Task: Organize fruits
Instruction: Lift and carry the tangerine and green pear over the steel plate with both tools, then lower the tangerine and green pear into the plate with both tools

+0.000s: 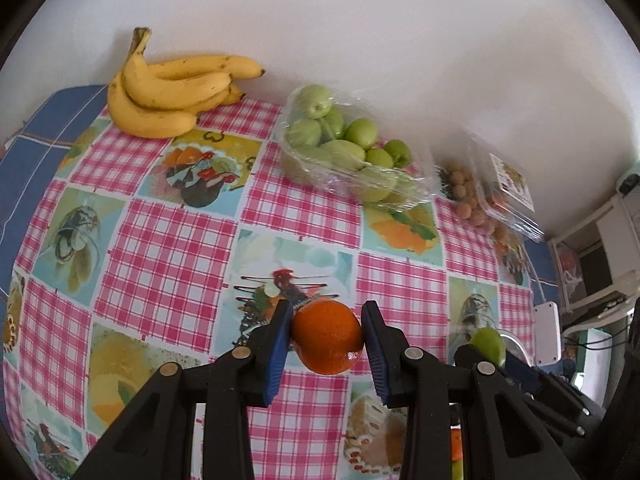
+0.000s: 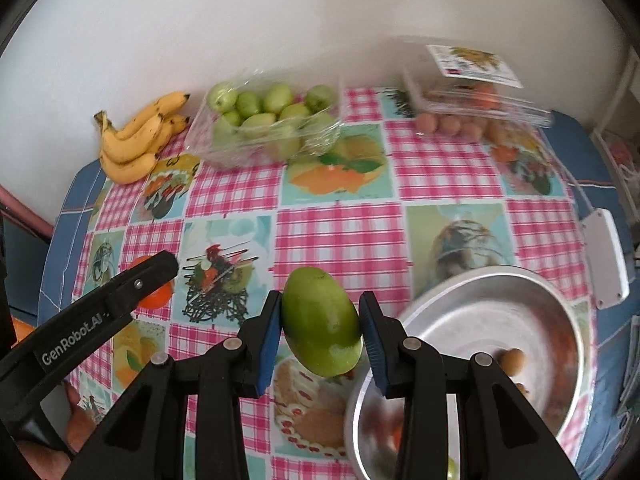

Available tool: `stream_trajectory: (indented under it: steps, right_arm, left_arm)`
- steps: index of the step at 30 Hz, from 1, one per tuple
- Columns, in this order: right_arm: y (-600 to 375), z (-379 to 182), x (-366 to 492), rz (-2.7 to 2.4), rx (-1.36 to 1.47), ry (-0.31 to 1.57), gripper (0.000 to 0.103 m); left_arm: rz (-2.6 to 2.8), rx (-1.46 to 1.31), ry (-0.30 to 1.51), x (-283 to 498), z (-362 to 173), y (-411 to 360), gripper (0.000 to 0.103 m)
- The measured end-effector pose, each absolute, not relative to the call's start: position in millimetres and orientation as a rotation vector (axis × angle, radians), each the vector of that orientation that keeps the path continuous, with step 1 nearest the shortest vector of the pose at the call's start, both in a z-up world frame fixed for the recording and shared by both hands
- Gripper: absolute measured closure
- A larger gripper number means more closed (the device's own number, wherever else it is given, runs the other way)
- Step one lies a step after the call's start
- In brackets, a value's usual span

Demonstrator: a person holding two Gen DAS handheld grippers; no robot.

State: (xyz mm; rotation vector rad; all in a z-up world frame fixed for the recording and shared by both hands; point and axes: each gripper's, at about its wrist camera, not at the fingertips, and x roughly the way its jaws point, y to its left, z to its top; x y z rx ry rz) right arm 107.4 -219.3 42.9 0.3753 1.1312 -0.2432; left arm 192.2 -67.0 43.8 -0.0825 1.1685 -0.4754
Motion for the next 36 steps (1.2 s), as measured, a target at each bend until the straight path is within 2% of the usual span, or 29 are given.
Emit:
stream_trajectory:
  steps: [13,28,36]
  right_arm:
    - [-271,68,72,-0.305,0.435,1.073,0.063]
    - [-332,77,24,-0.393,0.502,1.021,0.063]
    - [-354,64,11,-0.426,0.517,1.052,0.063]
  left_arm:
    - [-0.564,0.02,1.129,155,64,-115,0.065]
    - [-0.671,0.141,1.144,109,48,-177,0.065]
    - [-0.708,0.19,1.163,93,34,-201,0.065]
